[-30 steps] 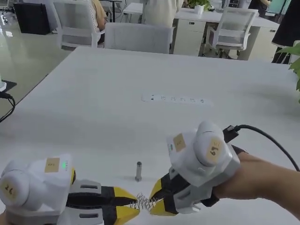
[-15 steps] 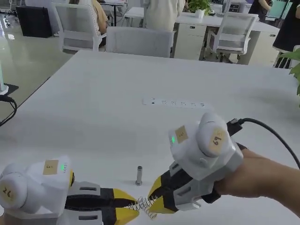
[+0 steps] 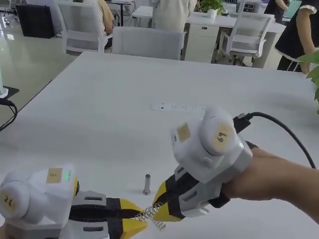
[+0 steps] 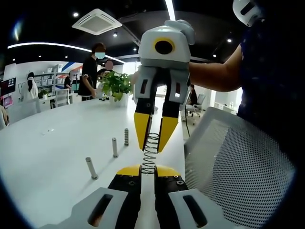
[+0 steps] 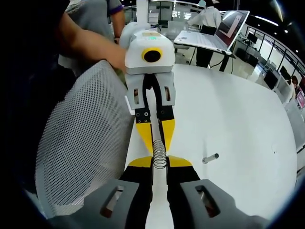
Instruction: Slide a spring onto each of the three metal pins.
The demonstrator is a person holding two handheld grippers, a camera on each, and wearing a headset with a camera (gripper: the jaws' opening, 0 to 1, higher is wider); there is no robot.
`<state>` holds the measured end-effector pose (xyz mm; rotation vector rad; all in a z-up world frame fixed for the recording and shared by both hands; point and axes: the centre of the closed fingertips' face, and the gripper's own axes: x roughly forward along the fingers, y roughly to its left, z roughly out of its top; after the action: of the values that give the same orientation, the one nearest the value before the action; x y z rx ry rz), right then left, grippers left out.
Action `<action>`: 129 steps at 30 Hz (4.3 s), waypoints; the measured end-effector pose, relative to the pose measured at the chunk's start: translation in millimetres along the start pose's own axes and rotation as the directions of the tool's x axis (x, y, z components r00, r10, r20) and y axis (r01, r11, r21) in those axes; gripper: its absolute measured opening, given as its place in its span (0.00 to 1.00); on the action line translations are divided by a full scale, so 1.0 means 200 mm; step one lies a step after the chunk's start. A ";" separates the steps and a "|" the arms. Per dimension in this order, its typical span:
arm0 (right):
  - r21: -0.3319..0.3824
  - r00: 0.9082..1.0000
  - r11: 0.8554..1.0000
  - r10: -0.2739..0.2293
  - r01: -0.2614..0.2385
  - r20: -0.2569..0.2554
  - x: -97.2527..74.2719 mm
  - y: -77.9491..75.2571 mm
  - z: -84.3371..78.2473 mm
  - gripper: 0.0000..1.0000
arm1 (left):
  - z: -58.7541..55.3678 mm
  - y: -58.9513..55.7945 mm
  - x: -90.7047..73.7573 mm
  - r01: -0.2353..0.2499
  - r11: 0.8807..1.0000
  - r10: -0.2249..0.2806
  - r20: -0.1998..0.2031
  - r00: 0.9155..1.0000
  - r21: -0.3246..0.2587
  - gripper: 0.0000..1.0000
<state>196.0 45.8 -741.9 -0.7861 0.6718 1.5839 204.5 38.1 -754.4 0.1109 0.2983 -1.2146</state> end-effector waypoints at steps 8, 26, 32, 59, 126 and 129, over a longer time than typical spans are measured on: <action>-0.015 1.000 1.000 0.003 -0.003 -0.026 0.01 0.00 0.02 0.07 | -0.01 0.01 0.00 0.002 1.000 -0.002 -0.003 1.000 0.000 0.02; -0.039 0.993 0.999 0.004 -0.009 -0.118 0.00 -0.03 0.05 0.07 | 0.02 0.05 0.00 -0.008 1.000 0.008 0.023 1.000 0.005 0.02; -0.044 0.990 0.999 0.003 -0.009 -0.144 -0.03 -0.04 0.06 0.07 | 0.04 0.07 0.00 -0.007 1.000 0.007 0.035 0.999 0.017 0.02; -0.057 0.980 0.998 0.014 -0.025 -0.201 -0.04 -0.07 0.06 0.07 | 0.06 0.08 0.04 -0.003 0.999 0.002 0.031 1.000 0.035 0.02; -0.024 0.975 1.000 -0.011 0.006 -0.221 -0.08 -0.12 -0.01 0.07 | 0.01 0.12 0.02 -0.062 0.998 0.061 0.027 0.998 0.019 0.32; -0.021 0.975 1.000 -0.016 0.011 -0.220 -0.09 -0.13 -0.01 0.07 | 0.00 0.12 0.01 -0.066 0.998 0.066 0.026 0.997 0.018 0.33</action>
<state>222.5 37.5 -728.6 -0.9881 0.8092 1.5057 227.6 44.9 -755.8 0.1208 0.2593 -1.1525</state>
